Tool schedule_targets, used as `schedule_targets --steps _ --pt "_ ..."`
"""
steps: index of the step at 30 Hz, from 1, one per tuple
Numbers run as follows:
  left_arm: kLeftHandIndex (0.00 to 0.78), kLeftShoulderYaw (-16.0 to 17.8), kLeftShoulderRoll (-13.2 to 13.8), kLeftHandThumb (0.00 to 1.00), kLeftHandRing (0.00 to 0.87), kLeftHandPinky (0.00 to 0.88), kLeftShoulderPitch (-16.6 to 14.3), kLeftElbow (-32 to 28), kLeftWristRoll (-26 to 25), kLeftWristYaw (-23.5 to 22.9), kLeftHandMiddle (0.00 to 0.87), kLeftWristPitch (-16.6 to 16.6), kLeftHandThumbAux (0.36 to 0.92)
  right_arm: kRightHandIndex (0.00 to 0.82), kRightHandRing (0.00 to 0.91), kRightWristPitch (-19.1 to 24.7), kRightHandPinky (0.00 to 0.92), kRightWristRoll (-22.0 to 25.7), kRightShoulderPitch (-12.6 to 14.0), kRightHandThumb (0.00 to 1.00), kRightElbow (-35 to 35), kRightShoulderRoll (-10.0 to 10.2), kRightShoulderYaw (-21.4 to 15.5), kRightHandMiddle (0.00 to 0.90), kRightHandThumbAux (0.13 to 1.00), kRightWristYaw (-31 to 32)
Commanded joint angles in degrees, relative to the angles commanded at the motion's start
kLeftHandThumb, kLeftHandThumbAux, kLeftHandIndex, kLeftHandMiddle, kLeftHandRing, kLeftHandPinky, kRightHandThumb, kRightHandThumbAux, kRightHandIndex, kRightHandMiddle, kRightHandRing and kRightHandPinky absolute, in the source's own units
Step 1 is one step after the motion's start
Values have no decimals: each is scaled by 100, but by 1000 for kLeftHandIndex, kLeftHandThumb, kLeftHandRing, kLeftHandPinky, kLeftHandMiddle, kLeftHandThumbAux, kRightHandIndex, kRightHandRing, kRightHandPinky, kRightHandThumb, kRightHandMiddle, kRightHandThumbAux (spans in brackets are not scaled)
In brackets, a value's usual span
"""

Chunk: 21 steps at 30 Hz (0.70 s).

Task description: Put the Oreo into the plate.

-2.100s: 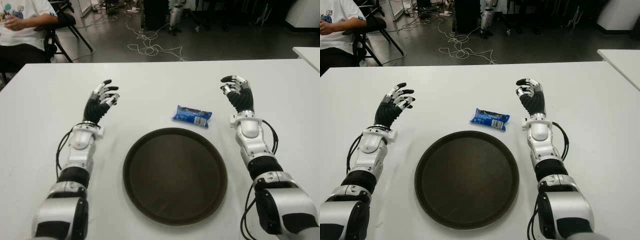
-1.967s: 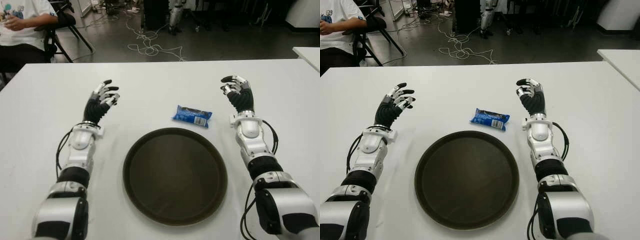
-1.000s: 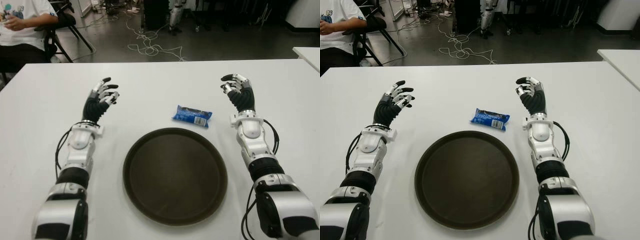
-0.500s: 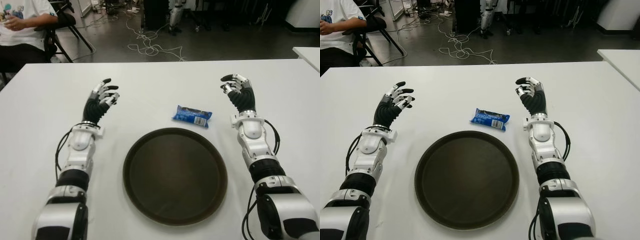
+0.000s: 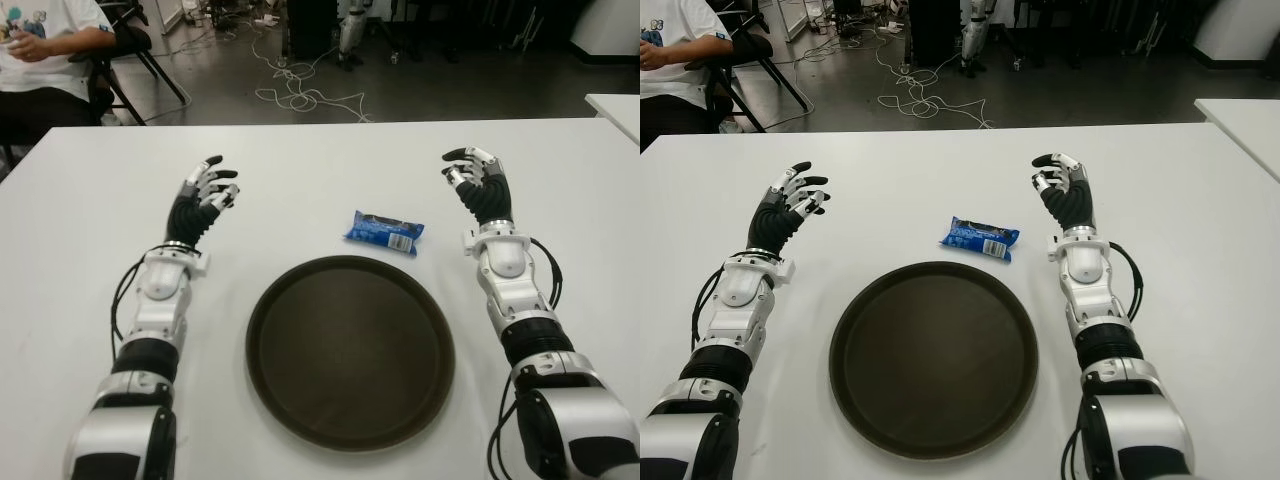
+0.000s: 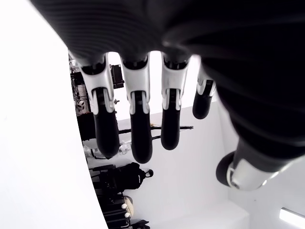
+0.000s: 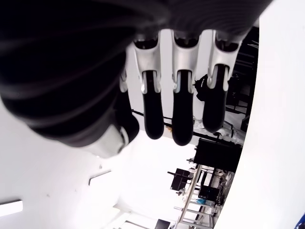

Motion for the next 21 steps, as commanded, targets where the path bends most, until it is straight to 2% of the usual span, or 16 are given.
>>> schedule_targets --steps 5,12,13,16,17,19,21 --pt "147 -6 4 264 322 398 10 -26 1 -9 274 -9 604 397 330 -284 347 -376 10 660 -76 -155 229 318 740 -184" --pt "146 -6 5 269 324 400 3 -15 11 17 277 5 601 395 306 -537 332 -1162 -49 659 -72 -434 600 292 742 -801" --pt "147 -5 3 268 325 402 2 -9 13 24 278 5 602 315 296 -543 324 -1279 -62 456 -74 -477 661 280 744 -882" --pt "150 -2 0 267 329 407 -6 11 15 37 280 7 607 206 274 -520 304 -1511 -89 181 -102 -573 806 255 743 -1010" --pt "150 0 1 267 329 408 -8 19 13 37 281 10 607 195 272 -494 302 -1594 -94 153 -108 -611 864 252 743 -1030" --pt "152 3 -1 271 329 408 -13 29 4 29 283 16 611 146 233 -349 238 -1803 -109 66 -225 -715 999 216 719 -1014" --pt "154 5 -4 273 330 409 -14 32 -1 23 284 15 612 124 212 -219 204 -1967 -119 34 -321 -793 1106 198 707 -1001"
